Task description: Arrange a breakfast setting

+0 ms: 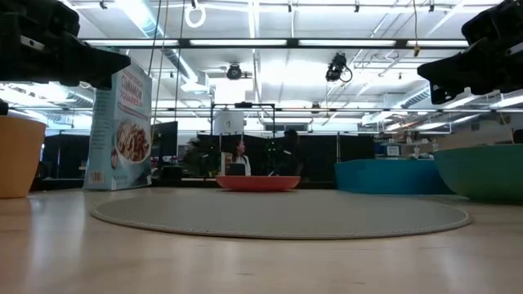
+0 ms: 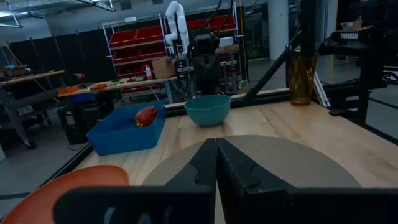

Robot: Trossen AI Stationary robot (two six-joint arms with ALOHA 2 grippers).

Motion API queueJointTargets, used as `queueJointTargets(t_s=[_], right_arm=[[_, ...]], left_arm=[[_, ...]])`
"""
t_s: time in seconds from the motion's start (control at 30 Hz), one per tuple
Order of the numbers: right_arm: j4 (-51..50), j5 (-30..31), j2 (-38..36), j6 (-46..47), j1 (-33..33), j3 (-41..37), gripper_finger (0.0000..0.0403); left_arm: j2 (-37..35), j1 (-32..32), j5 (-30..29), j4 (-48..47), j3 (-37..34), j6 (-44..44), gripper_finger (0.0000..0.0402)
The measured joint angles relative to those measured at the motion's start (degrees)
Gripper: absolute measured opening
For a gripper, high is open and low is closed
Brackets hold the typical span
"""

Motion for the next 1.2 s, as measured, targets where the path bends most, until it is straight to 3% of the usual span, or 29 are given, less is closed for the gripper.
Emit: queueJointTargets(t_s=[0.67,0.93,1.03,1.2], right_arm=[[0.0,0.0,-0.01,0.0,0.01,-0.01,0.0023],[2.57,0.04,-0.01,-9.5,0.0,0.0,0.0023],[6.6,0.03,0.0,-7.78,0.0,-0.01,0.0023],[13.54,2.21,-0.02,-4.34,0.0,0.0,0.0023]], left_arm=[[0.0,0.02,-0.02,2.06,0.01,-0.03,0.0009],[-0.03,0.01,0.01,9.94,0.01,-10.7,0.0009],[0.08,0.02,0.02,10.33,0.0,-16.73,0.0009],[3.12,0.01,2.69,12.01,0.02,-17.99,0.0009]])
